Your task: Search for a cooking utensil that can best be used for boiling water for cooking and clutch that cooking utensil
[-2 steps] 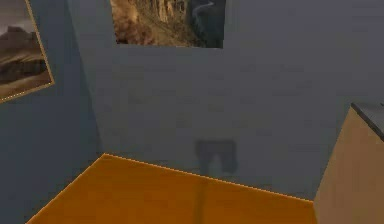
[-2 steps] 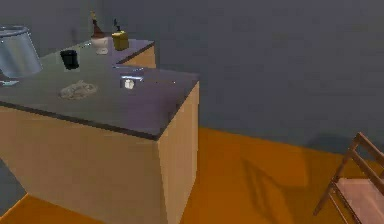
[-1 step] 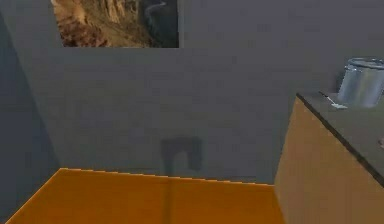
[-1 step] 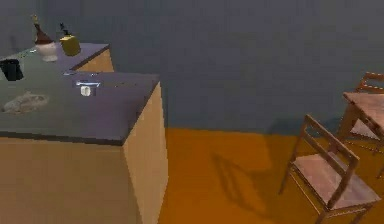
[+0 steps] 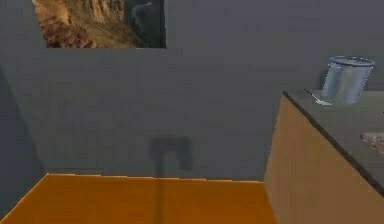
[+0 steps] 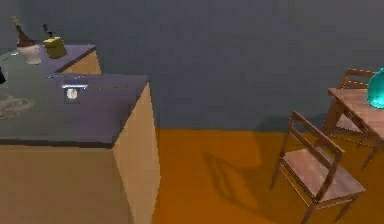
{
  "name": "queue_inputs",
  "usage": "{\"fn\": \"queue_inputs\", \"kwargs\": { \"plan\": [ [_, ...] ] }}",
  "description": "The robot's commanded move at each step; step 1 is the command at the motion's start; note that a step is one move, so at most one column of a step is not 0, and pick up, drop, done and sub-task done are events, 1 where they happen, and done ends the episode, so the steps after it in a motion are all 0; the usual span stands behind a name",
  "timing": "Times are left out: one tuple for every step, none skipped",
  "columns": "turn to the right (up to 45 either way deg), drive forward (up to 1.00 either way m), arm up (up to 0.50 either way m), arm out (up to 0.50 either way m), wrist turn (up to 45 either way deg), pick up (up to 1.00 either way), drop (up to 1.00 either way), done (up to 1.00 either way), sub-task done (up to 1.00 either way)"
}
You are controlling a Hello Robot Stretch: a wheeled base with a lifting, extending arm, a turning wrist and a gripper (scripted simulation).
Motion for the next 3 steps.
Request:
{"fn": "queue_inputs", "kwargs": {
  "plan": [
    [0.0, 0.60, 0.00, 0.00, 0.0, 0.00, 0.00, 0.00, 0.00],
    [-33.0, 0.00, 0.00, 0.00, 0.0, 0.00, 0.00, 0.00, 0.00],
    [45.0, 0.00, 0.00, 0.00, 0.0, 0.00, 0.00, 0.00, 0.00]
  ]
}}
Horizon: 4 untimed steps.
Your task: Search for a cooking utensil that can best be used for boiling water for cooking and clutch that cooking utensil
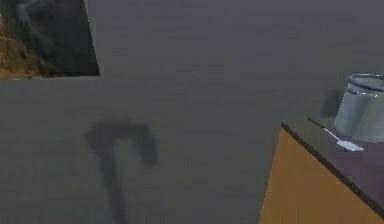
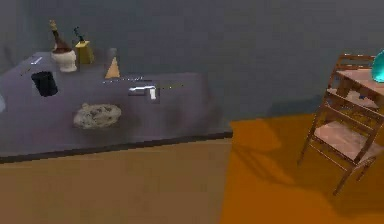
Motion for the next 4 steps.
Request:
{"fn": "queue_inputs", "kwargs": {
  "plan": [
    [9.0, 0.00, 0.00, 0.00, 0.0, 0.00, 0.00, 0.00, 0.00],
    [0.0, 0.65, 0.00, 0.00, 0.0, 0.00, 0.00, 0.00, 0.00],
    [9.0, 0.00, 0.00, 0.00, 0.0, 0.00, 0.00, 0.00, 0.00],
    [0.0, 0.05, 0.00, 0.00, 0.0, 0.00, 0.00, 0.00, 0.00]
  ]
}}
